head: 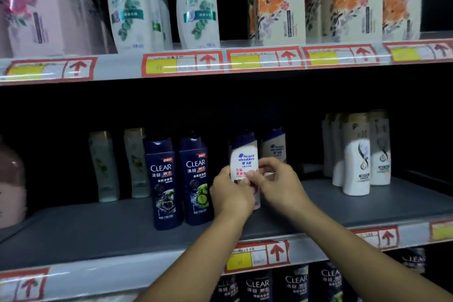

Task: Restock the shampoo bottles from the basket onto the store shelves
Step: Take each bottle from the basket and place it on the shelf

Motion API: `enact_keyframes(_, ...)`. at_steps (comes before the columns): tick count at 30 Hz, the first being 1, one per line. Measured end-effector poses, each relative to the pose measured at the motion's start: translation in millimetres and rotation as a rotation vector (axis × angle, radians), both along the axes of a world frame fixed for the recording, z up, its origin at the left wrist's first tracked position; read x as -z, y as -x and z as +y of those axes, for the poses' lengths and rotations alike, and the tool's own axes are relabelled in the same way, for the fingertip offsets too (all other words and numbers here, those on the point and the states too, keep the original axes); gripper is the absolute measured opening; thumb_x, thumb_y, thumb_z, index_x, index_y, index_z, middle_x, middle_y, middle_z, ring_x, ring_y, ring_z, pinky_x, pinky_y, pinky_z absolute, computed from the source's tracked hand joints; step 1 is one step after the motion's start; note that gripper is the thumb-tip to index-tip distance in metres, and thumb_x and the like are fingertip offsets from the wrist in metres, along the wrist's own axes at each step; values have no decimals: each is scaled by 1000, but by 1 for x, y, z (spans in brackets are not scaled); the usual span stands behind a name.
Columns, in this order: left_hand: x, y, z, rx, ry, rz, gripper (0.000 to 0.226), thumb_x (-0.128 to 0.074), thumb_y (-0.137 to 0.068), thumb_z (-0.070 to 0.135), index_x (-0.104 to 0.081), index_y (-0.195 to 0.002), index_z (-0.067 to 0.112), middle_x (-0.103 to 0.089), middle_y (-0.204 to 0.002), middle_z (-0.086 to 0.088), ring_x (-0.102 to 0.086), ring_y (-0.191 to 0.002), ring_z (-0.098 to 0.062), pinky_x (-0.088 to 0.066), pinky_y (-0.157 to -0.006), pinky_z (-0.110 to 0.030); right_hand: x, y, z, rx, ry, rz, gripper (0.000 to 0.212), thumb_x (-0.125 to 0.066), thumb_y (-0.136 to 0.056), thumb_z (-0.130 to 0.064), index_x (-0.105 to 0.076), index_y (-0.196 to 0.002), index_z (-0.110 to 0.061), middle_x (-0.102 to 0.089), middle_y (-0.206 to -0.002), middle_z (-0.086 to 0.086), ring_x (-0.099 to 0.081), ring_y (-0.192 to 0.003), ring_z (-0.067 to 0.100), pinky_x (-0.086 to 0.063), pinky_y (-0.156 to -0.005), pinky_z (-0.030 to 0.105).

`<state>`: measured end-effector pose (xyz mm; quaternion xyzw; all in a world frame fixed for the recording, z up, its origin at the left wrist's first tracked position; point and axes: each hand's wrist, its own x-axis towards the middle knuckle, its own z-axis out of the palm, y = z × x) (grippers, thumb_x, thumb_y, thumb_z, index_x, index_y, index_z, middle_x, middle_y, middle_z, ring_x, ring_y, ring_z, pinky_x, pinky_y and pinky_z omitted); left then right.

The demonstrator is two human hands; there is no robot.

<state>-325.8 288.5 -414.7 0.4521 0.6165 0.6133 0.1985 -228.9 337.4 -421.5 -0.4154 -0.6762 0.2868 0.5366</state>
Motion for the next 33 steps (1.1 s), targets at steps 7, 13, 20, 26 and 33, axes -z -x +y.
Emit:
enact_keyframes(7,-5,-4,-12,-48,54,28,27,-75,-85,20,-61,-108,19,-70,-101,-4,-70,-88,-23,-62,-74,-41,-9,-5,-27,109,61,44,46,-69,-91,-44,-59,-123,-12,-68,-95,0,-64,-82,4,-49,-70,20)
enact_keyframes(13,-12,-19,-97,112,-11,203,54,-76,-86,25,-54,-135,25,-64,-125,5,-66,-101,-16,-56,-79,-25,-19,-22,-112,94,-25,147,37,-62,-96,-46,-63,-116,-15,-68,-104,-3,-66,-95,11,-57,-85,33)
enact_keyframes(20,112,25,-206,226,-108,294,33,-75,-84,16,-65,-115,13,-69,-105,1,-67,-97,-8,-55,-86,-16,96,-30,-217,-59,-12,-103,25,-59,-96,-29,-66,-97,-5,-66,-76,7,-63,-63,18,-56,-63,42)
enact_keyframes(26,278,91,-264,497,719,465,18,-73,-85,5,-72,-103,7,-65,-71,6,-56,-51,8,-43,-56,-5,248,-33,-243,-362,370,-966,27,-65,-93,-37,-73,-104,-14,-75,-95,8,-68,-85,24,-55,-83,37)
enact_keyframes(33,359,113,-273,755,1181,821,45,-74,-90,18,-59,-133,15,-66,-122,-4,-63,-111,-23,-51,-93,-34,413,-40,-255,-738,771,-1675,45,-75,-86,-30,-63,-124,-11,-67,-109,6,-65,-102,29,-53,-84,36)
